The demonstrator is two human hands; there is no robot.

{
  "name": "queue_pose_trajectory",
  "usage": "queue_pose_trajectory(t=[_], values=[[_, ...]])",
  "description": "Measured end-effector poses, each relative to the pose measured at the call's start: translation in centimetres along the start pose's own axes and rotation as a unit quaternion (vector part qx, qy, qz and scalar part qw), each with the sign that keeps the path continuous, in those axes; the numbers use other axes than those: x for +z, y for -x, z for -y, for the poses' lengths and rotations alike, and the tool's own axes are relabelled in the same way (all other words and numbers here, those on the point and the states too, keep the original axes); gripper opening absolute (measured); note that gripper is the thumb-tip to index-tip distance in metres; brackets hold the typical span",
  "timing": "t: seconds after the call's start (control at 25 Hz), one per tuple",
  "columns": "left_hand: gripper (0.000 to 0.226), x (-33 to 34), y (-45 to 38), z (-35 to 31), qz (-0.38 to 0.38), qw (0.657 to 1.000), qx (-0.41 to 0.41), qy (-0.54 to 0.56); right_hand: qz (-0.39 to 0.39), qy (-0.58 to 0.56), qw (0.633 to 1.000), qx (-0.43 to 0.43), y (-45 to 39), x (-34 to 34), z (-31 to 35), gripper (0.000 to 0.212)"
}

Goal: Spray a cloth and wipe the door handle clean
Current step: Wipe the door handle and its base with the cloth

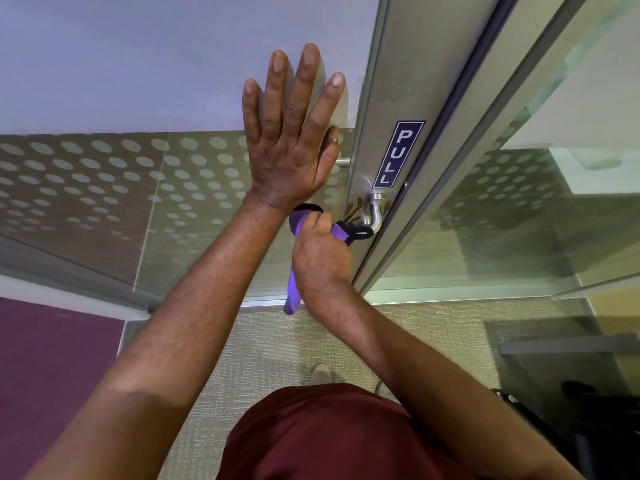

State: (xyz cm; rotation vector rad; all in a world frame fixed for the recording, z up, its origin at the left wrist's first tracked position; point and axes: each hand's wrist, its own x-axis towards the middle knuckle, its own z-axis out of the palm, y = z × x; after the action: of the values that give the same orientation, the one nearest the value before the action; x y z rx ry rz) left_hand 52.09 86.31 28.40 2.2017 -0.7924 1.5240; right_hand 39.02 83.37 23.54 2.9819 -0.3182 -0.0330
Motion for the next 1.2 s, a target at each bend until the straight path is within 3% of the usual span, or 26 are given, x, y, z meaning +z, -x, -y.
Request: queue_pose_trajectory(t=[0.24,0.32,0.52,0.68,0.84,1.08,1.2], values=[[0.055,0.0,-0.1,0.2,-0.004,1.000,0.003,-0.005,0.149,-0.025,0.988,-0.020,-4.3,-3.1,-0.7,0.024],[0.057,0.0,0.0,0.1,-0.003,1.000,0.000,-0.007,0.165,-0.025,0.985,-0.032,-4.4,-3.4,-0.9,0.021],[0.057,0.0,0.0,0.2,-0.004,1.000,0.006,-0.010,0.090,-0.097,0.990,0.044,-3.3,-2.1,-0.4,0.025],[0.056,0.0,0.0,0.0,0.003,1.000,0.003,-0.002,0.005,-0.042,0.999,-0.004,-1.1,0.1,0.3,0.043],[0.055,-0.3,-0.2,0.2,0.017,1.000,0.010,-0.004,-0.108,-0.043,0.992,-0.038,-0.3,2.1,-0.5,0.035],[0.055,-0.2,0.0,0.2,0.013,1.000,0.011,-0.001,-0.133,-0.069,0.986,-0.070,2.1,4.6,-3.4,0.094],[0.054,-0.2,-0.1,0.3,0.008,1.000,0.011,-0.006,-0.148,-0.142,0.976,-0.076,2.6,5.8,-5.3,0.088]])
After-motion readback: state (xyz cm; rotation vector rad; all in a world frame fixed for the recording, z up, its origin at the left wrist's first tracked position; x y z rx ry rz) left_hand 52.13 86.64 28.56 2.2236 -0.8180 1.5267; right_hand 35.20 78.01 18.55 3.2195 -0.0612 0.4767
